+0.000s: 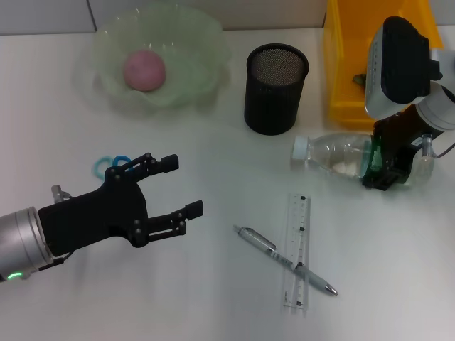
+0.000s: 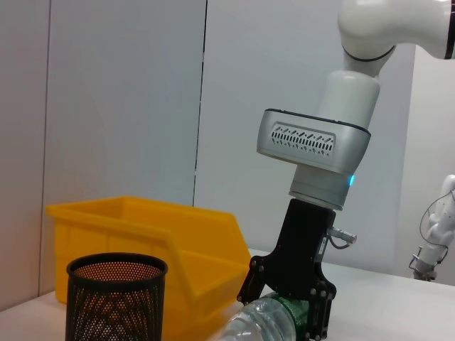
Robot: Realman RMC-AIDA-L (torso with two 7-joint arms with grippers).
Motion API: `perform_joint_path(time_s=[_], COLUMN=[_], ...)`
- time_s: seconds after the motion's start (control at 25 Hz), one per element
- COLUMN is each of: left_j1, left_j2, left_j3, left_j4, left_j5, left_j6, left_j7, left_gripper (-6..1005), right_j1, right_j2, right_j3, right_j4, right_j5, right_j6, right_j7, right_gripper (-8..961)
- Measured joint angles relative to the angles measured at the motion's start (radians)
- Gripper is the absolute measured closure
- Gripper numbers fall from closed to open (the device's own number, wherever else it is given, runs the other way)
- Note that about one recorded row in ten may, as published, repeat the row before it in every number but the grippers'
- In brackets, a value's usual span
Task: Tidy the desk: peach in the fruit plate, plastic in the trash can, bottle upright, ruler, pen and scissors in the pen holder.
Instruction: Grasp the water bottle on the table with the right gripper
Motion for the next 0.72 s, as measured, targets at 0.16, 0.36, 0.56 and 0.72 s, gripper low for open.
perform_joint_path(time_s=[0.16,0.36,0.56,0.72], left_j1=[-0.003,-0.004,-0.005,-0.006], left_j2=[0.001,0.002,0.002,0.002], left_j3=[0.0,0.0,0.0,0.0], left_j4=[-0.003,-0.003,0.0,0.001], left_j5=[0.0,0.0,0.0,0.0], left_j6=[0.001,0.001,0.002,0.003], left_j7=[0.0,0.0,0.0,-0.003], left_gripper=[168,170,172,174], right_j1=[0.0,0.0,0.0,-0.006], right_j2=[0.0,0.0,0.0,0.0], right_j3=[0.0,0.001,0.008,0.011], right_j4=[0.001,-0.003,-0.029,-0.071], right_j5=[0.0,0.0,0.006,0.015], right_j6=[0.0,-0.002,-0.019,-0.056], right_j7=[0.0,0.0,0.001,0.004], right_gripper=[195,195,196,196])
